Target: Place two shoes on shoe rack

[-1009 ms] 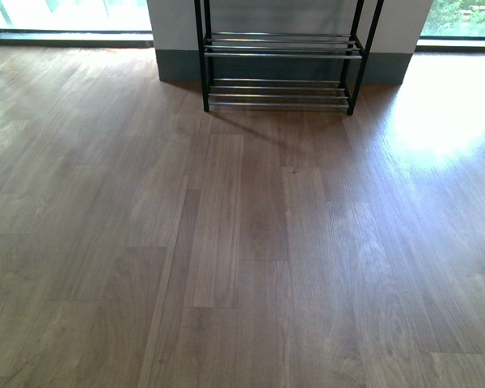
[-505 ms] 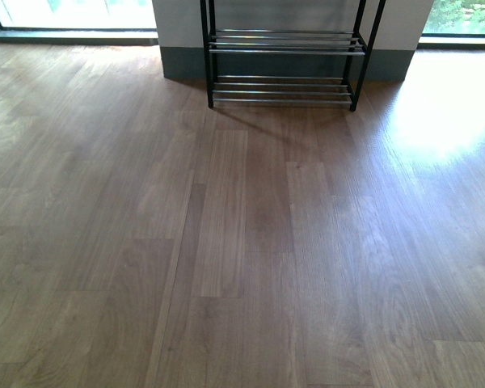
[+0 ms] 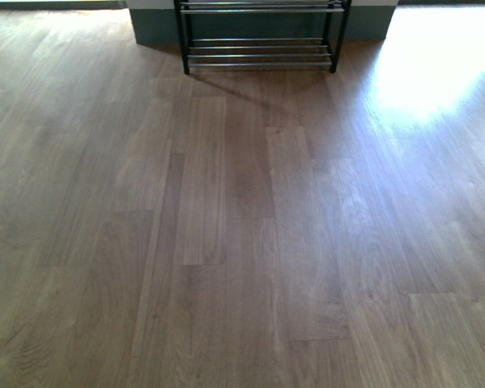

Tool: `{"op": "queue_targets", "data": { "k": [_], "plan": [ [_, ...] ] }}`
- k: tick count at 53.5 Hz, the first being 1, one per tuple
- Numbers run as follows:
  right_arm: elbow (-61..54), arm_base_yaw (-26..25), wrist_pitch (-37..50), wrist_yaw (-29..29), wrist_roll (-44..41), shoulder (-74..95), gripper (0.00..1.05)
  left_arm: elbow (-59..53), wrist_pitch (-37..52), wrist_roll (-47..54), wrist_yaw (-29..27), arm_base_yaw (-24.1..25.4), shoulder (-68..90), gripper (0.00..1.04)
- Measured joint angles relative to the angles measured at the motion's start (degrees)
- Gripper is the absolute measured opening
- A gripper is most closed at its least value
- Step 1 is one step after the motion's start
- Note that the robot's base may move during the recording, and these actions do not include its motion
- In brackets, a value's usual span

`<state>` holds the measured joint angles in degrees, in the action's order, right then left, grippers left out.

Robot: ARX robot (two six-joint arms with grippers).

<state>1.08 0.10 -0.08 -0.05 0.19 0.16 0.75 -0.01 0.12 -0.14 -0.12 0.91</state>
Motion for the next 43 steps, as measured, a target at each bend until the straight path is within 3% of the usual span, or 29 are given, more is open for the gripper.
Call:
{"op": "queue_targets", "data": {
  "k": [43],
  "plan": [
    [0.0, -0.02, 0.0, 0.17, 0.0, 0.0, 0.96, 0.0, 0.0, 0.0, 0.15, -0.02, 0.0, 0.95]
  ]
}}
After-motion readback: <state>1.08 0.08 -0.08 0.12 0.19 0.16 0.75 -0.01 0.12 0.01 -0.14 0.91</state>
